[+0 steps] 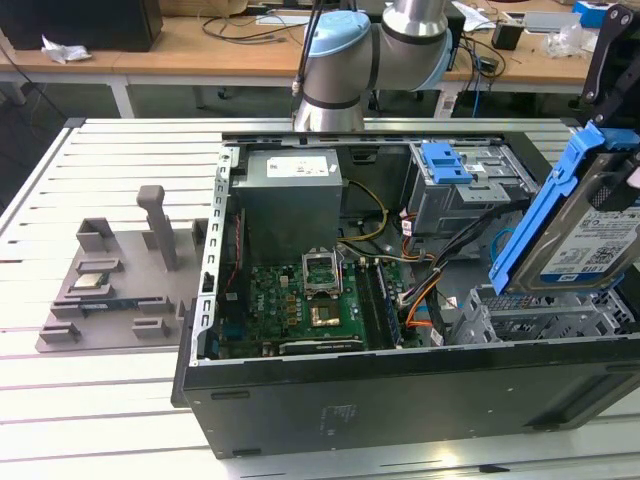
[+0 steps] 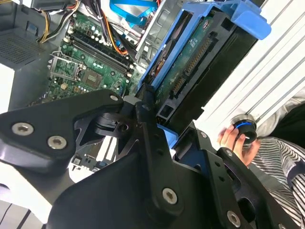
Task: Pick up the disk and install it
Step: 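Pick up the disk, then insert the disk into the insertion slot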
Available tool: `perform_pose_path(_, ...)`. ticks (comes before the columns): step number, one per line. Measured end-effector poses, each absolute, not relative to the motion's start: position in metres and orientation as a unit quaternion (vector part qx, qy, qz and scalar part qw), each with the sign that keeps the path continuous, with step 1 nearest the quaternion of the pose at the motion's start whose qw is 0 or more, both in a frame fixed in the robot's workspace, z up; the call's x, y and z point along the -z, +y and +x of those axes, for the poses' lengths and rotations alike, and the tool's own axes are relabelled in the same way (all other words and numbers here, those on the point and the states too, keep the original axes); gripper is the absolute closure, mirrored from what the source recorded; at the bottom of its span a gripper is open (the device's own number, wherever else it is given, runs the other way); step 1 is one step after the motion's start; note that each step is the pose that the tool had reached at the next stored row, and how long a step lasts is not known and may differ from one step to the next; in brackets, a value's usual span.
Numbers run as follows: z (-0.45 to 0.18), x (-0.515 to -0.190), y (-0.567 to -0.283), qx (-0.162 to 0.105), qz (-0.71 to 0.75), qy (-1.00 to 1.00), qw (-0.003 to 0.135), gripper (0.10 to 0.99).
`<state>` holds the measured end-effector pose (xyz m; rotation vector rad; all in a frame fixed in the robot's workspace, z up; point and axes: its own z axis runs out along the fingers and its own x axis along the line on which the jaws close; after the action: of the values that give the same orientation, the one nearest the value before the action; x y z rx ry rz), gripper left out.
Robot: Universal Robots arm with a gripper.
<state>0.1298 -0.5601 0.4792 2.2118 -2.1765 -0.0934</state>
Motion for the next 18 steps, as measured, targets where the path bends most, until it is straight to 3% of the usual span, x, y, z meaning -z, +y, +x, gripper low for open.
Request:
perform_pose_path(9, 0.13, -0.479, -0.56, 0.03, 0.712, -0.701, 0.018, 0.718)
perform_pose_path(10, 0.13, -0.479, -0.56, 0.037, 0.712, -0.701, 0.011, 0.718)
perform_pose_path(12, 0.13, -0.477, -0.56, 0.038, 0.713, -0.701, 0.01, 0.718)
perform_pose_path(18, 0.138, -0.457, -0.557, 0.039, 0.712, -0.701, 0.011, 0.718)
